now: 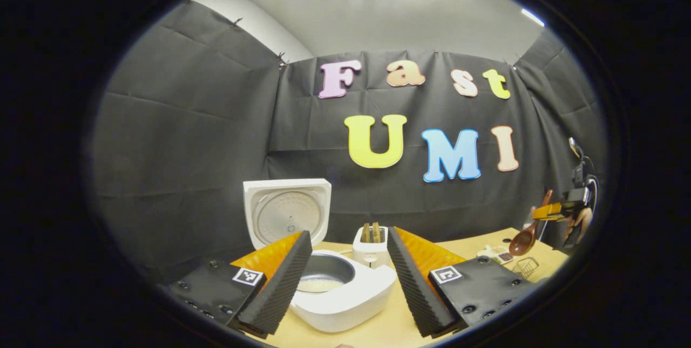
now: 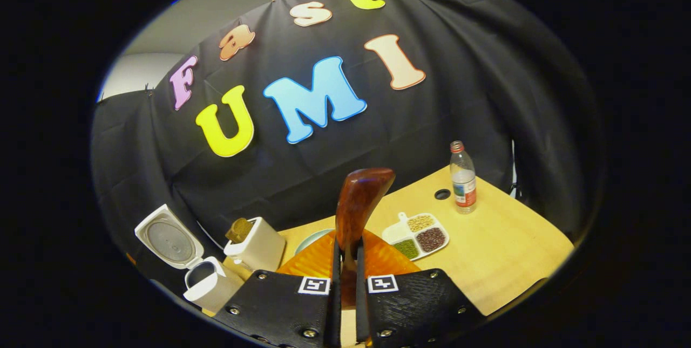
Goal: Close the left gripper, press the button to open the rice cooker; take a wooden spoon from the chopstick holder with the right hand, scoop a spoonful of rice and pour it into the rice cooker, then put the wooden spoon back into the chopstick holder.
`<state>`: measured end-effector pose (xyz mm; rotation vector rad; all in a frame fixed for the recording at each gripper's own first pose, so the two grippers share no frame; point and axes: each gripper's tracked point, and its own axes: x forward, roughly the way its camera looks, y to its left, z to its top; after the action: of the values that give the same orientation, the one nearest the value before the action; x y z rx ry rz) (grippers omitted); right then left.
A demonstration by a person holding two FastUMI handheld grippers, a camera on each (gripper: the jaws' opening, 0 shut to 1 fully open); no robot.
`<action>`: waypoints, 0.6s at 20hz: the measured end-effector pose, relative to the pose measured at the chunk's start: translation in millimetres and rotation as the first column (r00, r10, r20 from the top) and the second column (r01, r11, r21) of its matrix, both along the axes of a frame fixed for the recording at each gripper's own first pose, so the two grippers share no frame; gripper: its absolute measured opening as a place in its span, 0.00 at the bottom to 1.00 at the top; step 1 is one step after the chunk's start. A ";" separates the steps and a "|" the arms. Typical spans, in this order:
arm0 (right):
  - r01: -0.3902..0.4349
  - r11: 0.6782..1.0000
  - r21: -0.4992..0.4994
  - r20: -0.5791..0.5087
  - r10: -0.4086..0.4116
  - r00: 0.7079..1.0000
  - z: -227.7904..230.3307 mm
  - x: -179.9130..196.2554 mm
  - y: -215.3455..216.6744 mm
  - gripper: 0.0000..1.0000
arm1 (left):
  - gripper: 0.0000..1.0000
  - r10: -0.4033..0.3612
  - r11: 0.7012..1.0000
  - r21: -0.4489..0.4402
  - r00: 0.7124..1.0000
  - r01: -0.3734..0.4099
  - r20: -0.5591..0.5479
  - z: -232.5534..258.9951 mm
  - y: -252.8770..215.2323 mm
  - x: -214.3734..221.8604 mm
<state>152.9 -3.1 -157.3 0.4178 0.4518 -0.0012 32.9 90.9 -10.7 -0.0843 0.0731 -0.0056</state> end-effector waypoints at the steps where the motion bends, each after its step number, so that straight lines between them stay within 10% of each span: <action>1: 0.012 1.000 -0.017 -0.008 -0.012 1.000 -6.5 -2.0 -9.1 0.11 | 0.99 -0.003 1.000 0.001 1.000 0.003 -0.002 1.2 -4.0 0.5; 12: 0.053 0.995 -0.081 -0.113 -0.062 0.992 -72.4 -28.6 -56.9 0.11 | 0.96 -0.008 0.999 0.049 1.000 0.008 0.002 14.3 -32.4 -8.6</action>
<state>124.3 -60.0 -229.8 0.3554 0.5516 -0.0990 24.3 58.5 3.7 -0.0354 0.0713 -0.0123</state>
